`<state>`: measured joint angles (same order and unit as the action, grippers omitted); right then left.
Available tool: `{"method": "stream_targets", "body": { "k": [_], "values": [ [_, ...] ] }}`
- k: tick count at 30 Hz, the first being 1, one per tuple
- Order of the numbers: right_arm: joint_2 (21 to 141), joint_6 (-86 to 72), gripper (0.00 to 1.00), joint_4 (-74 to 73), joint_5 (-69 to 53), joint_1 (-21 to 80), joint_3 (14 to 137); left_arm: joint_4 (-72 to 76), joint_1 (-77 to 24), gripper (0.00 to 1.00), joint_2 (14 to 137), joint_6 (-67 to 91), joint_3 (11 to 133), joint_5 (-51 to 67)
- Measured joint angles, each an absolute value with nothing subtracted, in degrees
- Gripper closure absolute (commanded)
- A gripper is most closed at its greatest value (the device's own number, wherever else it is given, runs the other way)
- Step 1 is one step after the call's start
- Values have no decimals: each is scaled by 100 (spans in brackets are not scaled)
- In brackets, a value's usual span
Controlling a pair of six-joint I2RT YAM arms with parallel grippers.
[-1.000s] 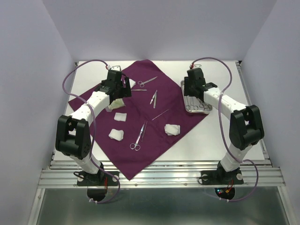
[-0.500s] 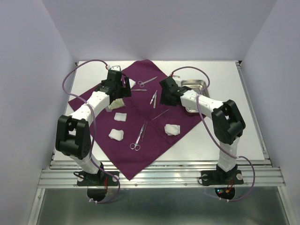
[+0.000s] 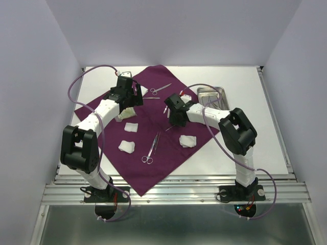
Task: Prepare the surgical pack
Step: Pick up the medical item from the surgical kit.
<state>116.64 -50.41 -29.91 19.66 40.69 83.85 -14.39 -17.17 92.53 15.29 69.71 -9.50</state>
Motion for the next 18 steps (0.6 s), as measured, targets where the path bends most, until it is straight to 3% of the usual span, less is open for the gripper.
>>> {"method": "stream_targets", "body": {
  "k": [11, 18],
  "values": [
    [11858, -5137, 67, -3094, 2110, 4069, 8608, -1437, -1717, 1, 9251, 1529, 6971, -945],
    [11935, -5098, 85, -3155, 2233, 4069, 8713, -1437, -1717, 1, 9253, 1529, 6971, -943]
  ]
}}
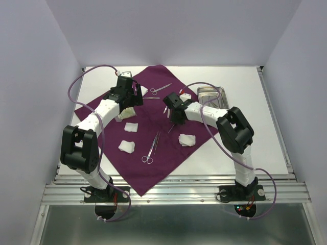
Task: Prepare the surgical pack
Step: Pick up the medical item from the surgical kit.
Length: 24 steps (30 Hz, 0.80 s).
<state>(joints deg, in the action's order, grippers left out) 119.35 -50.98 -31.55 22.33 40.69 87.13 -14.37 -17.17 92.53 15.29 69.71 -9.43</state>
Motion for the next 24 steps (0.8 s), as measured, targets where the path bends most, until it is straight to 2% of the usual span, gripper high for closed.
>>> {"method": "stream_targets", "body": {
  "k": [3, 14, 24],
  "values": [
    [11939, -5085, 92, -3159, 2272, 4071, 8718, -1437, -1717, 1, 9253, 1529, 6971, -943],
    [11896, -4925, 98, -3168, 2515, 4128, 8715, -1437, -1717, 1, 9253, 1529, 6971, -939],
    [11799, -4797, 83, -3011, 2508, 4132, 8525, -1437, -1717, 1, 9253, 1529, 6971, -941]
  ]
}}
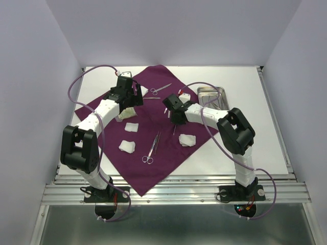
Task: Prepare the surgical pack
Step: Pick up the medical item from the surgical kit.
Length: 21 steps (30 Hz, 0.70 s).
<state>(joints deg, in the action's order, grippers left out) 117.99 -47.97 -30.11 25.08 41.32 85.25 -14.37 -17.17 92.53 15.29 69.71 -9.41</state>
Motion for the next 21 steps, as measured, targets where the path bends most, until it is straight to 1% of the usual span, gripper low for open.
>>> {"method": "stream_targets", "body": {
  "k": [3, 7, 14, 19, 21],
  "values": [
    [11799, -4779, 80, -2985, 2475, 4132, 8499, -1437, -1717, 1, 9253, 1529, 6971, -941],
    [11799, -4777, 81, -2950, 2423, 4132, 8462, -1437, -1717, 1, 9251, 1529, 6971, -941],
    [11793, -4777, 86, -2932, 2421, 4132, 8458, -1435, -1717, 1, 9251, 1529, 6971, -941],
    [11767, -4777, 91, -2930, 2427, 4132, 8449, -1435, -1717, 1, 9253, 1529, 6971, -941],
    [11767, -4777, 91, -2928, 2427, 4132, 8447, -1435, -1717, 1, 9251, 1529, 6971, -941]
  ]
}}
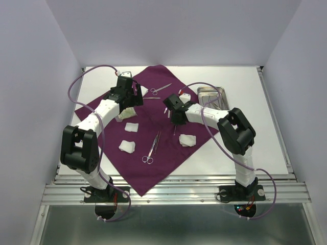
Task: Prepare the surgical pack
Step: Pick up the medical item from the surgical kit.
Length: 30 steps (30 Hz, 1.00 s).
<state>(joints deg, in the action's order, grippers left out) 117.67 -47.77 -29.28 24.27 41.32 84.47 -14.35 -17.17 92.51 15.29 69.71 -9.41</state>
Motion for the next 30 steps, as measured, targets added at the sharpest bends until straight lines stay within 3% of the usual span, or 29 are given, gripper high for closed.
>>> {"method": "stream_targets", "body": {
  "k": [4, 15, 30],
  "values": [
    [11767, -4777, 85, -2921, 2425, 4132, 8444, -1435, -1717, 1, 9253, 1529, 6971, -941],
    [11762, -4764, 85, -2917, 2425, 4132, 8436, -1435, -1717, 1, 9253, 1529, 6971, -923],
    [11690, -4709, 95, -2917, 2432, 4132, 8425, -1435, -1717, 1, 9253, 1529, 6971, -899]
  ]
}}
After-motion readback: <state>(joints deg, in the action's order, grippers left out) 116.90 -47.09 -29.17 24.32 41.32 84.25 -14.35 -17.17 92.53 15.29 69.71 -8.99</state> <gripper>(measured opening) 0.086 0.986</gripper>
